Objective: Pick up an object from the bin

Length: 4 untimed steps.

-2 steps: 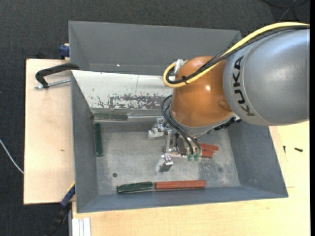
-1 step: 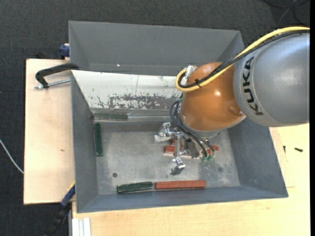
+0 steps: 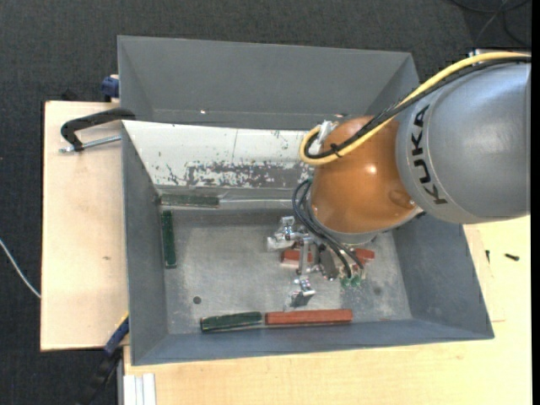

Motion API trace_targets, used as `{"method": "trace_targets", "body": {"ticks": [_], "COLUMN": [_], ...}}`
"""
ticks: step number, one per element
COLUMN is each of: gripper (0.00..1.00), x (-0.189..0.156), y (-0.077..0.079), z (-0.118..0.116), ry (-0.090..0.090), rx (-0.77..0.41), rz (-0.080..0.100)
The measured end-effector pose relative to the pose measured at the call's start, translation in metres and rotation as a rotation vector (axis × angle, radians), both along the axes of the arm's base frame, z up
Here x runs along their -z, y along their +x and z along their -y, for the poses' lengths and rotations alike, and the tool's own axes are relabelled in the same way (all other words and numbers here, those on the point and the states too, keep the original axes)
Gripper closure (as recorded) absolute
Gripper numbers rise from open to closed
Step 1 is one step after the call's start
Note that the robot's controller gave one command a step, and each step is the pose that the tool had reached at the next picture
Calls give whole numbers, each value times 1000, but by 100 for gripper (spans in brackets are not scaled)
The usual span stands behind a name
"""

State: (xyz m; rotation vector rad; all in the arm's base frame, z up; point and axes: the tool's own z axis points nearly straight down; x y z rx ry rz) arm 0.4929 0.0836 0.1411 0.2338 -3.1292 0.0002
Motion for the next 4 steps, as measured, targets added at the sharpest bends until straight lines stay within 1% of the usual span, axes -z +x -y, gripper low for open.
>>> {"method": "trace_targets", "body": {"ticks": [1, 2, 3, 4], "gripper": [0, 100, 100, 100], "x": [28, 57, 57, -69], "y": [20, 38, 38, 38], "z": [51, 82, 82, 74], "ry": [2, 7, 7, 2], "rx": [-51, 57, 57, 36], "rz": [5, 26, 26, 10]}}
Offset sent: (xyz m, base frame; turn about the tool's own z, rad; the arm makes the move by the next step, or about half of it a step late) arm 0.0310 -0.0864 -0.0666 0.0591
